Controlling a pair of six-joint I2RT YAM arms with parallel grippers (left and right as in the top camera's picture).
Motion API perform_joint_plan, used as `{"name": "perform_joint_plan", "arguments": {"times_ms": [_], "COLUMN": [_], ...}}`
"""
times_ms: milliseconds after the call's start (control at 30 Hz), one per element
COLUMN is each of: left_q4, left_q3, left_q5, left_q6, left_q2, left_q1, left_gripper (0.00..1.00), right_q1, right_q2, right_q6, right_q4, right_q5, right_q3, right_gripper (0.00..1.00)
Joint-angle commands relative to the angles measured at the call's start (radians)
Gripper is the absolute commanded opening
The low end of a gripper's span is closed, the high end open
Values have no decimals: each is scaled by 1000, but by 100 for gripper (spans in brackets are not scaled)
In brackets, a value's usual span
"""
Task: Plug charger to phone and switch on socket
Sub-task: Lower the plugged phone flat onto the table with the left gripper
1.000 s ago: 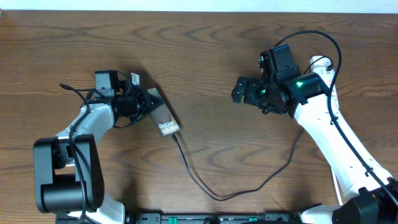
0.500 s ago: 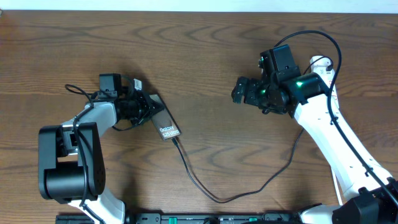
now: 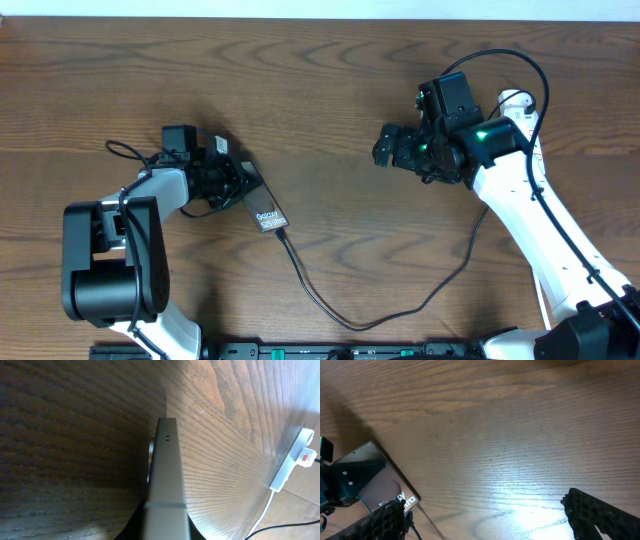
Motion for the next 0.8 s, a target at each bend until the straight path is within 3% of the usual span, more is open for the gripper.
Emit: {"name": "perform_joint_plan", "arguments": {"times_ms": [0, 267, 367, 767], "left_q4": [-5, -5, -6, -37], "left_q3": [-18, -40, -40, -40], "left_q5": [-14, -23, -32, -34], "left_q6": [22, 22, 22, 22], "left_q2": [2, 2, 2, 1], "left_q1": [-3, -3, -3, -3], "left_gripper": [7, 8, 17, 17], "right_q1": [4, 4, 4, 4], "right_q2": [-9, -9, -9, -9], "right_q6": [6, 6, 6, 6], "right_q4": [-4, -4, -5, -6], "right_q5": [7, 7, 7, 7], "right_q3": [10, 10, 10, 10], "right_gripper": [99, 99, 99, 99]}}
